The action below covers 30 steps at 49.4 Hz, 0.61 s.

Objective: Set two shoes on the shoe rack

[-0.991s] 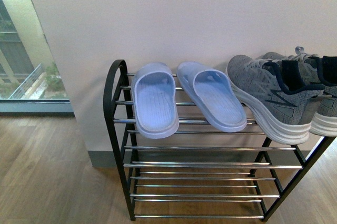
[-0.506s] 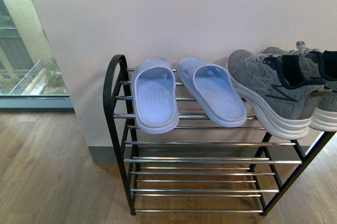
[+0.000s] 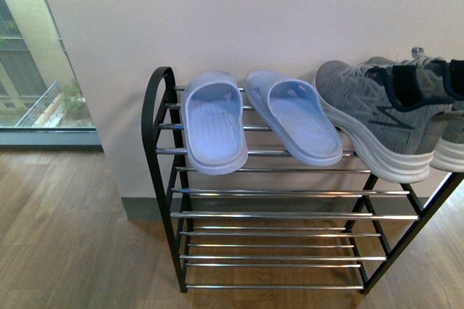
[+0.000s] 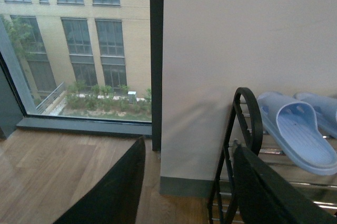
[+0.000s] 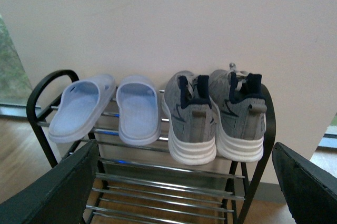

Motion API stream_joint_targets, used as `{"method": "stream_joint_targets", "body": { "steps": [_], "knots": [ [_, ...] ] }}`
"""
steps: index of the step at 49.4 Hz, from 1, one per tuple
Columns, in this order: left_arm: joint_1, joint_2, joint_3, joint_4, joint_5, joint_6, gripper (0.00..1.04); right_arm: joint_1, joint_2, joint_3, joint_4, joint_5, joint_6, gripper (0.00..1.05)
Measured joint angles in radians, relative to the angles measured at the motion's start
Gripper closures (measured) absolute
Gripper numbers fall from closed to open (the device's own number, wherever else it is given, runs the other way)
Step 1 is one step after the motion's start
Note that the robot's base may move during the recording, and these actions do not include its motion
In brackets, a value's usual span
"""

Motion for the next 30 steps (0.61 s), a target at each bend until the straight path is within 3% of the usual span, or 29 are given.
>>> {"method": "stream_joint_targets", "body": {
  "steps": [11,30],
  "knots": [
    [0.000,0.000,0.000,0.000,0.000,0.002,0.08,0.000,0.000,0.000,0.000,0.000,0.000,0.09],
    [0.000,0.000,0.000,0.000,0.000,0.003,0.09,0.000,0.000,0.000,0.000,-0.001,0.000,0.09]
  ]
}}
